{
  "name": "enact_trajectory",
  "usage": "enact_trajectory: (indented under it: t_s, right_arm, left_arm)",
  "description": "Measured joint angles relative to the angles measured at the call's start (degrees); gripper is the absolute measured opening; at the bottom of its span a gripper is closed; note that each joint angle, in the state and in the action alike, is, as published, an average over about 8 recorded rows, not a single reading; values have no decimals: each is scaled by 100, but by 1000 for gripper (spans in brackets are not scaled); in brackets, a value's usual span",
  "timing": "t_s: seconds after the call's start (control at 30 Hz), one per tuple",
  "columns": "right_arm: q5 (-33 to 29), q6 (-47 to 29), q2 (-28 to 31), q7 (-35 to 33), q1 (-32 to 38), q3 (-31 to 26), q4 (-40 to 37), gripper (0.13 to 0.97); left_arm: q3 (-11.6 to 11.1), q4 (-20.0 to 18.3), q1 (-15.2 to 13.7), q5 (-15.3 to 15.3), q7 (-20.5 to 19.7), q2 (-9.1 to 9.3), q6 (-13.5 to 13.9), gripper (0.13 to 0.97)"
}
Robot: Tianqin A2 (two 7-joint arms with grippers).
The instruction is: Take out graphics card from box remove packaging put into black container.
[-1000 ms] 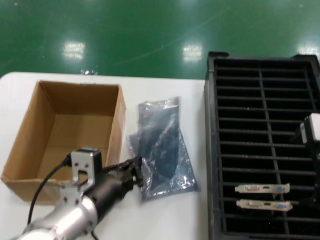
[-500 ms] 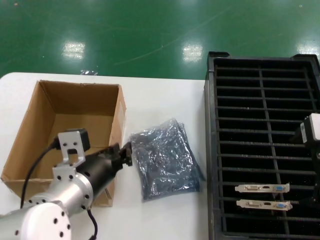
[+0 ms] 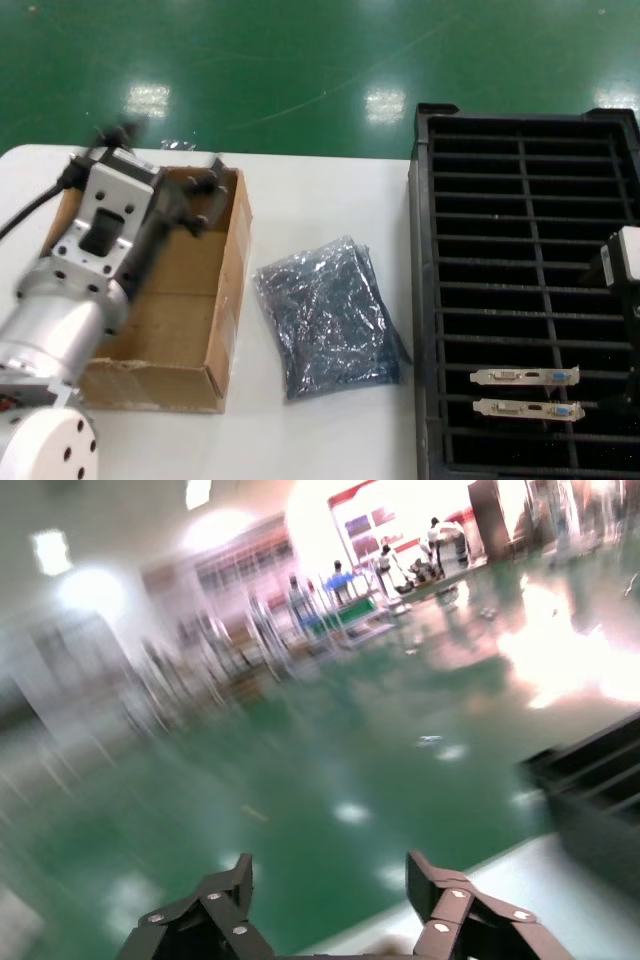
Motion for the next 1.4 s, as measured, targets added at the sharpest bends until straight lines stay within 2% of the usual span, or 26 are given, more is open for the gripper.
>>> enact_trajectory:
  t_s: [0.07,0.13,0.2,0.33,0.43,0.53,0.73,0.87,1.13,1.4]
  right_arm:
    - [0,0,0,0,0,0,0,966]
    - [0,0,0,0,0,0,0,966]
    - [0,0,0,0,0,0,0,966]
    - [0,0,0,0,0,-1,0,966]
    - [1,1,0,0,1,-1,0,966]
    - [1,1,0,0,1,-1,0,966]
    - [68,191,-66,-67,-161,104,1,966]
    - [183,522,-180,-188,-440,288,2,966]
    - [489,1395,-482,-504,-1177,773,7,966]
    - [816,2330,-807,-843,-1970,1294,11,966]
  left_arm:
    - [65,-75,60,437,449,-124,-444,488]
    - [53,-120,176,887,903,-150,-895,537]
    - [-28,-148,341,1309,1348,-77,-1327,563]
    - [-284,-179,768,2016,2214,217,-2126,666]
    - [-451,-190,1074,2315,2656,407,-2514,743]
    - [-545,-195,1310,2388,2959,513,-2733,777]
    - [-557,-142,1472,2081,3232,529,-2865,881]
    - [-519,-42,1465,1702,3290,461,-2898,881]
    - [-411,218,1490,618,3548,295,-3025,954]
    - [-294,498,1519,-550,3829,117,-3164,964]
